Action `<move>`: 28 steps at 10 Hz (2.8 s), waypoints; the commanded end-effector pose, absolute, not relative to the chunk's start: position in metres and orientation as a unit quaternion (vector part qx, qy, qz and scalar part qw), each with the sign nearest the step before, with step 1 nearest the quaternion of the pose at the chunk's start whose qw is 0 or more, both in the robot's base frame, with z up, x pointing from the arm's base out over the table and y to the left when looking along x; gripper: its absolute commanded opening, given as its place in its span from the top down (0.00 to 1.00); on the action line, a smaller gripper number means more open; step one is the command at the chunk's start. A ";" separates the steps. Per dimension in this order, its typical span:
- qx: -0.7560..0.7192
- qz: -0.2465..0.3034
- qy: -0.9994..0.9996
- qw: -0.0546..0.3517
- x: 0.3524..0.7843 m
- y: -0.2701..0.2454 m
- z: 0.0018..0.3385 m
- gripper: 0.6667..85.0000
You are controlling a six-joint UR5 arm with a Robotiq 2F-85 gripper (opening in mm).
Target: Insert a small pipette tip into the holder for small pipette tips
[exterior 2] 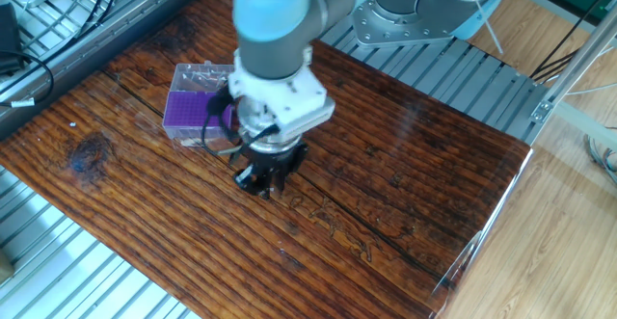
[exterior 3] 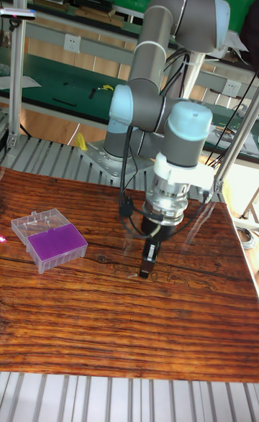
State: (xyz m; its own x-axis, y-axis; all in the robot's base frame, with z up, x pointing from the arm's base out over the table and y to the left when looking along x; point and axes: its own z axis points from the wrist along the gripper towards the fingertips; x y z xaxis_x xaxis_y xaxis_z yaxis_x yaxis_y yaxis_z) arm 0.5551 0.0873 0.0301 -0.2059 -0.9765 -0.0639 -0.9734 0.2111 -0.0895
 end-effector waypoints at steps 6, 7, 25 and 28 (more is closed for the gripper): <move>-0.753 0.026 0.658 -0.008 0.525 0.089 0.026 0.62; -0.761 0.017 0.649 -0.009 0.527 0.088 0.029 0.62; -0.797 0.026 0.603 0.012 0.534 0.088 0.002 0.62; -0.800 0.022 0.600 0.012 0.535 0.088 0.002 0.64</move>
